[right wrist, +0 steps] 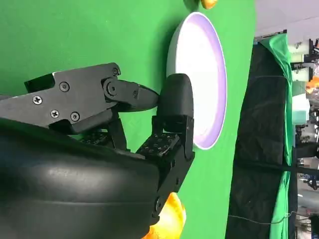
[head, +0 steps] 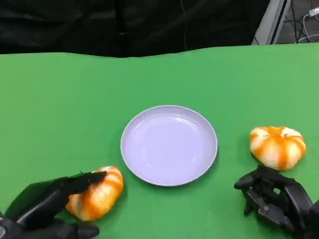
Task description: Grasp the bread from the table and place it into the plate.
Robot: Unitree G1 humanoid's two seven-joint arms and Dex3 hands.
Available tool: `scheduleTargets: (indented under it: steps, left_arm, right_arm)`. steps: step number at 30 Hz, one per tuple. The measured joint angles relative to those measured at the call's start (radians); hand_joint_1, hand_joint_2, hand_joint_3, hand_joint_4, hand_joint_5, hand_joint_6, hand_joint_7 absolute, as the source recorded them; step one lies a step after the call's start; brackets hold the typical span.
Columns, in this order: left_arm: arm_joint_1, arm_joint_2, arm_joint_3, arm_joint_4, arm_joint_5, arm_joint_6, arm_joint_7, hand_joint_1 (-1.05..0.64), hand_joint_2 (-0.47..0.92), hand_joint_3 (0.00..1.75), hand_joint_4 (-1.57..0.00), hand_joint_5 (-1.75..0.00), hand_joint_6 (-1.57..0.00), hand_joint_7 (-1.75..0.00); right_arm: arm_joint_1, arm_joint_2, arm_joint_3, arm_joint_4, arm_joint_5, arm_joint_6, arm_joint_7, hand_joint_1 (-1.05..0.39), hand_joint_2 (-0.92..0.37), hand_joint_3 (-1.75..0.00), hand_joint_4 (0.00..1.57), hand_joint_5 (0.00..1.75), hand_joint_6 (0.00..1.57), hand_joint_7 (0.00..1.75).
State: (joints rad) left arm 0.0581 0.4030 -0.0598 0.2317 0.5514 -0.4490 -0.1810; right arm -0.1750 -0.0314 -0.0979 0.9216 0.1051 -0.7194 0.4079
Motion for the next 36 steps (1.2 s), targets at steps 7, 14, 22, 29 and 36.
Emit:
scheduleTargets:
  steps: [7, 14, 22, 29, 36]
  left_arm:
    - [-0.055, 0.026, -0.073, -0.068, 0.037, 0.172, -0.077, -1.04, 0.92, 0.50, -0.44, -0.02, -0.34, -0.02]
    - [-0.084, 0.035, -0.123, -0.097, 0.068, 0.279, -0.092, -0.46, 0.90, 0.13, -0.50, -0.01, -0.38, -0.01]
    - [-0.086, 0.049, -0.136, -0.118, 0.044, 0.295, -0.093, -0.19, 0.90, 0.01, -0.50, 0.00, -0.37, 0.00]
    - [-0.084, 0.064, -0.143, -0.136, 0.031, 0.313, -0.093, -0.10, 0.90, 0.00, -0.61, -0.04, -0.43, -0.02]
    - [-0.086, 0.063, -0.156, -0.138, 0.039, 0.336, -0.082, -0.09, 0.87, 0.00, -0.43, -1.04, -0.96, -0.07]
  right_arm:
    - [0.002, 0.000, 0.001, -0.004, -0.002, 0.000, -0.001, -0.27, -0.92, -0.45, 0.64, 1.75, 0.72, 1.11]
    - [0.010, 0.001, 0.004, -0.014, -0.004, 0.000, -0.008, -0.27, -0.92, -0.45, 0.65, 1.75, 0.73, 1.11]
    - [0.016, 0.002, 0.008, -0.022, -0.005, 0.000, -0.013, -0.27, -0.92, -0.45, 0.65, 1.75, 0.73, 1.11]
    - [0.016, 0.002, 0.010, -0.022, -0.007, 0.000, -0.018, -0.27, -0.92, -0.45, 0.65, 1.75, 0.73, 1.11]
    - [0.017, 0.002, 0.010, -0.025, -0.006, 0.001, -0.018, -0.27, -0.92, -0.45, 0.65, 1.75, 0.73, 1.11]
